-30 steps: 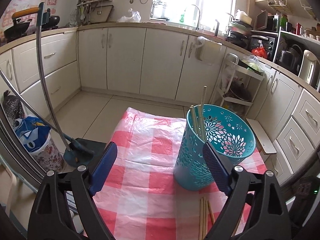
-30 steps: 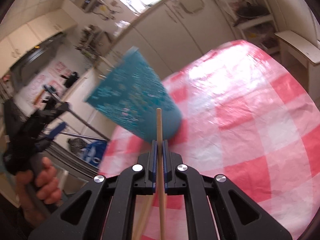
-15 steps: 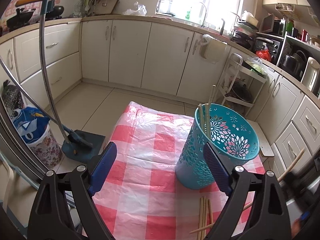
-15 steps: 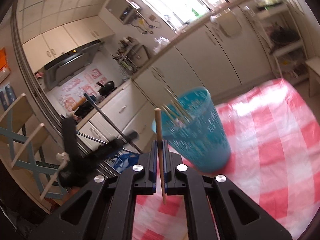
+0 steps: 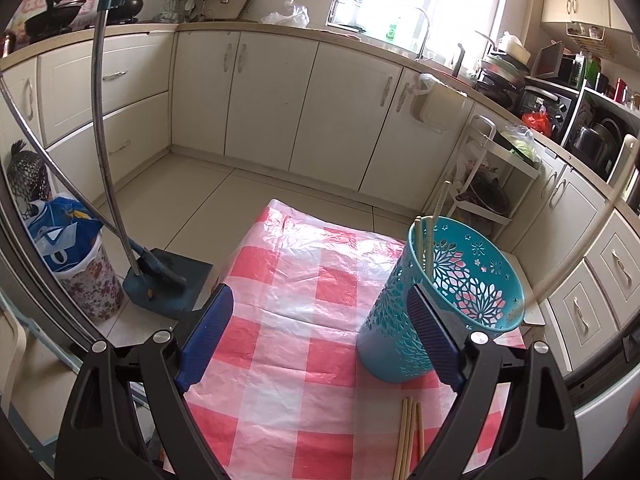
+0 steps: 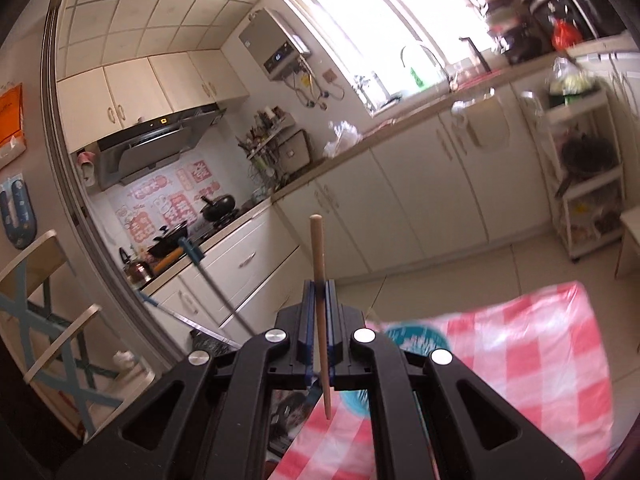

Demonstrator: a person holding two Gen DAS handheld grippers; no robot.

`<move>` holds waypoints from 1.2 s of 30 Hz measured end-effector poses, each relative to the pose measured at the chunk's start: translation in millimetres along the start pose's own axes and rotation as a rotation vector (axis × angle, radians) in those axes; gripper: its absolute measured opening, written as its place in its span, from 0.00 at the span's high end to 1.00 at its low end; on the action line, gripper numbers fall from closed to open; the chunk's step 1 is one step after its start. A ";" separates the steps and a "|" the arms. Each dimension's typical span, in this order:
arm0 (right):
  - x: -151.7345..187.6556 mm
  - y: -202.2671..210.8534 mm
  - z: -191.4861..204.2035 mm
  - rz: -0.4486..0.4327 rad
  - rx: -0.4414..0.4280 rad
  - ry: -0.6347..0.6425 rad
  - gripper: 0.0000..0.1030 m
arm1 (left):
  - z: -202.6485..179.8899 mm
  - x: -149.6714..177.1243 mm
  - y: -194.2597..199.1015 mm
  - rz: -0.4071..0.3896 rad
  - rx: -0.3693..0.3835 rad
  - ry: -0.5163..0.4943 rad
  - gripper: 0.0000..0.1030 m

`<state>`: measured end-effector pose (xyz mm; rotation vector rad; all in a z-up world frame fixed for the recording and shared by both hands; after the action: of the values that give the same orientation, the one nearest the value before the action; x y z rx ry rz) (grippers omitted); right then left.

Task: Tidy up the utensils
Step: 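Carry the chopstick over the basket and open the right tool, then return the right tool to the chopsticks while the left tool lowers toward them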

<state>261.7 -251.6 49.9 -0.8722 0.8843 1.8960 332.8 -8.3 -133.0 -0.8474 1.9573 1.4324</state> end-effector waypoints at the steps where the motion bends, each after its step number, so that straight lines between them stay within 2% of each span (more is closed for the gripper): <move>1: -2.1 -3.5 0.2 -0.003 0.016 0.013 0.94 | 0.6 -0.3 0.0 0.000 0.000 0.002 0.18; 4: 0.1 -24.7 -2.6 0.011 0.105 0.078 0.95 | 1.3 -0.2 -0.1 0.003 0.001 0.004 0.17; 8: 33.5 -64.4 -15.6 0.107 0.215 0.154 0.95 | 2.8 -0.8 -0.5 0.010 -0.002 0.005 0.17; 12: 60.8 -85.5 -27.5 0.176 0.253 0.144 0.94 | 4.1 -0.8 0.7 0.011 -0.003 0.007 0.17; 13: 64.4 -87.1 -29.4 0.183 0.254 0.133 0.90 | 4.6 -0.8 0.6 0.011 -0.005 0.008 0.16; 14: 64.5 -87.3 -30.2 0.180 0.256 0.123 0.79 | 4.9 -0.7 0.6 0.012 -0.005 0.009 0.16; 15: 64.5 -86.3 -31.0 0.173 0.254 0.114 0.75 | 5.4 -0.7 0.4 0.014 -0.007 0.009 0.16; 22: 58.4 -62.9 -23.7 0.123 0.247 0.094 0.74 | 8.3 -0.7 0.5 0.017 -0.011 0.009 0.16; 26: 69.1 -35.4 -23.7 0.090 0.254 0.056 0.67 | 8.1 -0.4 0.7 0.019 -0.013 0.004 0.15; 29: 98.7 -22.6 -29.7 0.128 0.280 0.040 0.67 | 7.6 0.6 1.4 0.020 -0.013 -0.001 0.15; 36: 219.2 -27.8 -58.6 0.402 0.377 0.063 0.68 | 4.8 4.1 0.8 0.030 -0.014 -0.018 0.13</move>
<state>212.5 -202.7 -168.0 -0.5537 1.4866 1.9438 329.9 -4.2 -136.9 -0.8121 1.9565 1.4670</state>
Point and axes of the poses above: each gripper's, at about its wrist camera, not at the fingertips, and y roughly against the way its jaws point, z to its left, x to its underside, the point moved 7 cm from there along -y, roughly the way its jaws point, and after that the axes turned 4 degrees about x, right-handed, at the moved point
